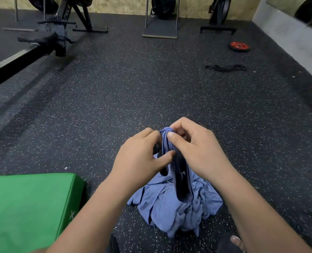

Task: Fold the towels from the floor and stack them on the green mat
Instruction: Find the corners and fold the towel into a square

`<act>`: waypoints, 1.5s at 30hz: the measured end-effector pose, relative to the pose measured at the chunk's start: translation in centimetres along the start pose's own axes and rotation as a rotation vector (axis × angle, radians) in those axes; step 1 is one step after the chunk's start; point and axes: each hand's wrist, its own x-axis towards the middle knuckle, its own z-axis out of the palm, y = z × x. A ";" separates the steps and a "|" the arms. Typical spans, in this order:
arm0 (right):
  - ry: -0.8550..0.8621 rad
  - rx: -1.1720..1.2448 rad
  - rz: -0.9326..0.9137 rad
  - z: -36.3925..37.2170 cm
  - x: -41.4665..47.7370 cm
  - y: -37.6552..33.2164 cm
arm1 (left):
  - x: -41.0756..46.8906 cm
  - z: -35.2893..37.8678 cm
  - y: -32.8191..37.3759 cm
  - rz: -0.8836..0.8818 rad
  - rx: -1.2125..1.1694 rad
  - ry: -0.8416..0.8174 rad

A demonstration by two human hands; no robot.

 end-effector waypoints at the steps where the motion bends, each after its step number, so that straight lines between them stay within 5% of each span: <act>1: -0.003 -0.005 -0.005 -0.1 -0.1 0.0 | 0.1 0.0 -0.1 0.001 -0.007 0.007; 31: 0.004 -0.148 0.197 -2.7 0.3 1.3 | 0.6 -4.2 -3.4 -0.094 -0.344 -0.003; 39: -0.362 -0.205 0.070 -0.3 -0.5 0.0 | 0.5 -3.0 -2.8 -0.017 -0.307 -0.091; 45: -0.331 -0.186 0.019 1.2 -0.6 0.3 | 0.4 -2.9 -3.4 -0.052 -0.327 -0.139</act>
